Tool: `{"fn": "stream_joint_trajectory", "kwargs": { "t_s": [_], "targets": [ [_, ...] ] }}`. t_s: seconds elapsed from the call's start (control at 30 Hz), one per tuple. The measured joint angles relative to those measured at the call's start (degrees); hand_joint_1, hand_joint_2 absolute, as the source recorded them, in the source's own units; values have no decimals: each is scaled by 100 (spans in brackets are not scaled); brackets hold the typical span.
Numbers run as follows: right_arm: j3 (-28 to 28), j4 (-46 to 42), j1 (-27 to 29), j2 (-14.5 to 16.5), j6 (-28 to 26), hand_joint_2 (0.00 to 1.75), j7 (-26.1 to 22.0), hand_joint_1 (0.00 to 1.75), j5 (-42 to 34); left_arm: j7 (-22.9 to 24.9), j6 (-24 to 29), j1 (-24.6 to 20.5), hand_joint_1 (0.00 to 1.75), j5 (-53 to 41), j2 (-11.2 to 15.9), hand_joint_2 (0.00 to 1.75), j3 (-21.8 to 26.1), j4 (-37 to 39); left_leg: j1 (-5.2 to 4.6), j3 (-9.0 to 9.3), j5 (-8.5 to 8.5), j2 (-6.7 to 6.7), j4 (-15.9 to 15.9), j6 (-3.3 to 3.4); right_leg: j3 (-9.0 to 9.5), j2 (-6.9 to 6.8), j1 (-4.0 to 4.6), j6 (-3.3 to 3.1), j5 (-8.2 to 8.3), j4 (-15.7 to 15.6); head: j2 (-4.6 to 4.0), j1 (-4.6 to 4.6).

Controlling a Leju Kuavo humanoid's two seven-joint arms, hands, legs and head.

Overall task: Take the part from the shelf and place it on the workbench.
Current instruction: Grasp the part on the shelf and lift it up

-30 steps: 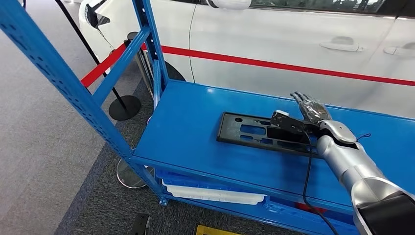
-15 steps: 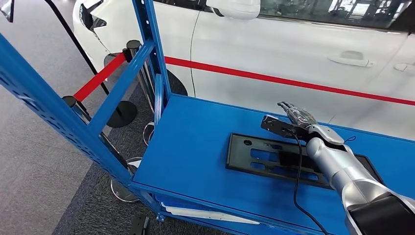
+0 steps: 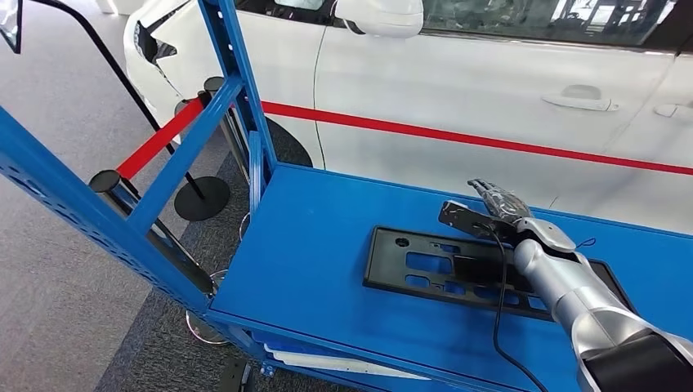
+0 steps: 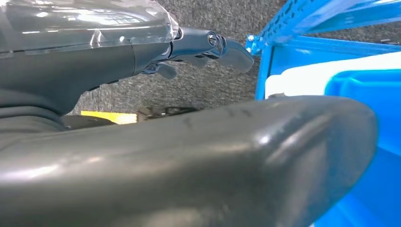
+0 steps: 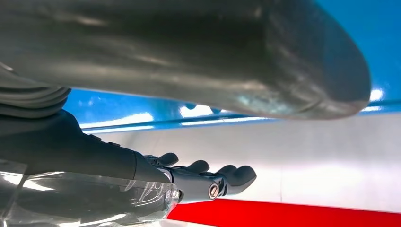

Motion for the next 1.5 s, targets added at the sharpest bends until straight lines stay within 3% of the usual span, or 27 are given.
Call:
{"fn": "stream_joint_trajectory", "kwargs": {
  "t_s": [0.07, 0.1, 0.2, 0.23, 0.37, 0.43, 0.5, 0.53, 0.57, 0.6, 0.63, 0.7, 0.77, 0.87, 0.9, 0.97, 1.03, 1.07, 1.1, 1.13, 1.2, 1.27, 1.3, 1.37, 1.4, 1.43, 1.5],
  "targets": [
    [4, 1, 37, 2, 13, 0, 10, 0, 1, 33, 30, 3, 0, -1, 1, 0, -21, 0, 44, -130, -200, 11, 517, -46, -28, -9, -6, 8, 18, 16, 0, 0],
    [6, 2, 51, 2, 19, 0, 14, 0, 2, 54, 44, 3, 0, -1, 1, 0, -30, 0, 61, -45, -150, 14, 460, -62, -45, -11, -12, 19, 27, 30, 0, 0],
    [13, -4, 37, -1, 17, 0, 19, 0, 8, 100, 76, -6, 0, -10, 1, 0, -46, 0, 77, 650, 225, 17, -670, -57, -104, -10, -29, 74, 58, 87, 0, 1],
    [14, -7, 21, -3, 10, 0, 16, 0, 10, 107, 80, -11, 0, -15, 1, 0, -50, 0, 66, 801, 291, 13, -948, -35, -124, -7, -28, 105, 75, 99, 0, 1],
    [17, -9, -8, -14, -7, 0, 6, 0, 14, 139, 86, -3, 0, -26, 3, 0, -63, 0, 32, 804, 420, 11, -1095, 122, -174, 8, -37, 273, 153, 83, 0, 1],
    [21, -9, -17, -26, -8, 0, 7, 0, 14, 145, 85, -12, 0, -36, 3, 0, -69, 0, 49, 734, 535, 25, -1150, 220, -293, 12, -50, 316, -132, 347, -1, 2],
    [23, -8, -24, -34, -9, 0, 9, 0, 14, 146, 84, -14, 0, -55, 3, 0, -72, 0, 44, 614, 638, 32, -1165, 275, -522, 12, -51, 330, -674, 1028, -1, 2],
    [23, -7, -20, -35, -8, 0, 10, 0, 14, 146, 81, -11, 0, -65, 3, 0, -72, 0, 35, 546, 688, 31, -1163, 281, -620, 12, -51, 337, -877, 1391, -1, 2],
    [23, -5, -10, -36, -8, 0, 11, 0, 14, 147, 79, -7, 0, -75, 3, 0, -73, 0, 25, 477, 739, 31, -1160, 280, -654, 12, -49, 341, -969, 1634, 0, 1],
    [25, -5, 0, -36, -7, 0, 13, 0, 16, 146, 77, -6, 0, -83, 3, 0, -75, 0, 15, 406, 793, 30, -1158, 278, -593, 12, -47, 335, -943, 1691, 0, 1],
    [26, -5, 7, -35, -9, 0, 16, 0, 21, 146, 75, -6, 0, -87, 3, 0, -78, 0, 7, 337, 847, 28, -1156, 272, -422, 12, -44, 318, -823, 1534, 0, 1],
    [31, -8, -3, -33, -26, 0, 22, 0, 44, 146, 75, -11, 0, -90, -1, 0, -81, 0, -13, 219, 954, 23, -1151, 247, 159, 12, -18, 252, -607, 771, -1, 2],
    [38, -21, -23, -26, -61, 0, 25, 0, 67, 146, 75, -18, 0, -90, -8, 0, -84, 0, -23, 162, 1058, 26, -1161, 196, 563, 11, 27, 193, -566, 153, -1, -5],
    [51, -31, -51, -14, -83, 0, 16, 0, 79, 148, 78, -19, 0, -91, -8, 0, -86, 0, -6, 138, 1199, 23, -1221, 90, 560, -3, 52, 108, -467, -26, -1, -6],
    [55, -32, -65, -2, -79, 0, 10, 0, 77, 152, 80, -17, 0, -91, -6, 0, -86, 0, -2, 99, 1133, 19, -1189, 56, 517, -18, 38, 65, -399, -50, -1, -7],
    [58, -34, -90, 23, -65, 0, -4, 0, 70, 162, 85, -13, 0, -91, -3, 0, -87, 0, 21, -44, 675, 17, -814, -5, 389, -48, 0, -10, -238, -92, -2, -8],
    [58, -36, -105, 31, -42, 0, -19, 0, 62, 167, 86, -14, 0, -91, 1, 0, -89, 0, 56, -206, 97, 20, -61, -62, 218, -53, 0, -35, -99, -88, -1, -9],
    [59, -36, -105, 32, -26, 0, -27, 0, 58, 169, 86, -14, 0, -90, 4, 0, -89, 0, 71, -231, -27, 22, 269, -88, 127, -55, 1, -30, -29, -83, -1, -9],
    [61, -34, -104, 34, -10, 0, -35, 0, 56, 169, 86, -15, 0, -90, 8, 0, -89, 0, 82, -187, -12, 22, 457, -108, 32, -55, 0, -20, 40, -75, -1, -9],
    [62, -34, -101, 36, 1, 0, -39, 0, 56, 170, 86, -15, 0, -91, 10, 0, -89, 0, 90, -52, 106, 23, 446, -120, -60, -55, -2, -4, 105, -64, -1, -9],
    [65, -34, -99, 37, 8, 0, -32, 0, 49, 171, 86, -20, 0, -93, 16, 0, -89, 0, 99, 487, 305, 24, -145, -112, -219, -55, -5, 40, 215, -28, -1, -10],
    [66, -38, -100, 34, -12, 0, -15, 0, 30, 170, 86, -31, 0, -96, 21, 0, -90, 0, 75, 1030, 196, 17, -917, -57, -307, -58, 3, 106, 301, 3, 0, -9],
    [67, -40, -100, 33, -29, 0, -11, 0, 19, 171, 85, -36, 0, -97, 23, 0, -92, 0, 57, 1155, 112, 13, -1127, -21, -321, -60, 4, 144, 343, 4, 1, -9],
    [67, -39, -97, 33, -64, 0, -28, 0, -1, 176, 85, -36, 0, -98, 29, 0, -99, 0, 38, 1161, 140, 15, -1210, 63, -330, -59, 0, 223, 426, -23, 1, -8],
    [67, -38, -95, 33, -78, 0, -51, 0, -12, 179, 86, -40, 0, -98, 31, 0, -108, 0, 45, 1131, 189, 26, -1229, 110, -358, -51, -10, 253, 391, 8, 1, -8],
    [67, -37, -93, 33, -85, 0, -73, 0, -23, 180, 87, -47, 0, -98, 33, 0, -119, 0, 55, 1091, 249, 36, -1248, 160, -417, -42, -17, 277, 261, 118, 0, -8],
    [68, -33, -92, 32, -87, 0, -103, 0, -40, 188, 100, -63, 0, -97, 35, 0, -145, 0, 65, 967, 371, 52, -1266, 223, -628, -23, -34, 308, -252, 677, -1, -7]
  ]
}}
